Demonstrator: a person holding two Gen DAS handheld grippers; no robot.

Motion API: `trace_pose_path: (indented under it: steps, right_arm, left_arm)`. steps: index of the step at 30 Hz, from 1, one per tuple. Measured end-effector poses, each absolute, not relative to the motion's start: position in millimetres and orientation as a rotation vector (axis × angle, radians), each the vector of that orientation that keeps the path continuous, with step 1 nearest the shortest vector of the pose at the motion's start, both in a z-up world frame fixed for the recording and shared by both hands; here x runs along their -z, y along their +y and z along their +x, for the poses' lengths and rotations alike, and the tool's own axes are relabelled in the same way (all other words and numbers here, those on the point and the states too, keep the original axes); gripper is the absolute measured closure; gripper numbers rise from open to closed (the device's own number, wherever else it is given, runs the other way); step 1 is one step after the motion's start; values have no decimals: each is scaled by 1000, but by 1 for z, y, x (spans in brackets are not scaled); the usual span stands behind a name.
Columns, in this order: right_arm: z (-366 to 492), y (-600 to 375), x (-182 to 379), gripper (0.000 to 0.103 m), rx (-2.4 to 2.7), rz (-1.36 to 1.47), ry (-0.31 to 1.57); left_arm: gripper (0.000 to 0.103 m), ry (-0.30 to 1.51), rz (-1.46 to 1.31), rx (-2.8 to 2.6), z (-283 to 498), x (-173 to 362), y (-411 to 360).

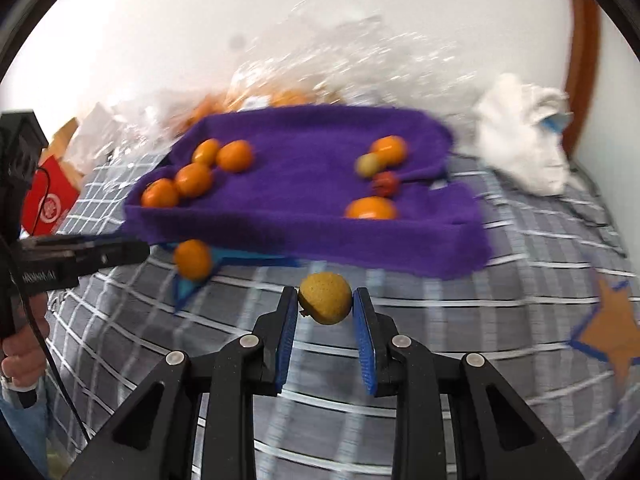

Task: Organize fruits
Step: 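Grasp the pale yellow fruit with the right gripper while the left gripper grasps a mandarin, then carry both fruits onto the purple towel and open both grippers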

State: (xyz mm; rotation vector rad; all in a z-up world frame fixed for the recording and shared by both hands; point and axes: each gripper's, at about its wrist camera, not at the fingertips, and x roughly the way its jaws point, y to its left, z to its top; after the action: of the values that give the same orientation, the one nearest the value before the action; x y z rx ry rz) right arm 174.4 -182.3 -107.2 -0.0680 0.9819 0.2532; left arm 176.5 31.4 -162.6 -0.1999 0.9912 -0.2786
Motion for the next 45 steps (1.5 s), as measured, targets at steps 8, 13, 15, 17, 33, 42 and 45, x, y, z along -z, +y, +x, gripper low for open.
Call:
trace_pose_path:
  steps: [8,13,15,17,33,42,45]
  right_arm:
    - [170,-225,96,75,-168,-60,969]
    - [163,-228,101,75,-172,-47,980]
    - [162,-227,102,75,-181,-44,978]
    - [161,-226,102,75,-195,-39,977]
    - [173,-227,91,75,-215,-15,952]
    - [191,-223,80,75,-202,-18,936]
    - [201,-222,78,75,-197,-23,933]
  left_arm:
    - [54,1030,-130,196,189,184,-2]
    - [71,1000,-121,157,186,184,-8]
    - [71,1001,-134,157,186,183,-8]
    - [71,1005,-145,159,184,180,-9]
    - [71,928,-162,105,168,136,8]
    - [71,897,-188,88,172,113,24]
    - [71,899,-179,68,178,110,30]
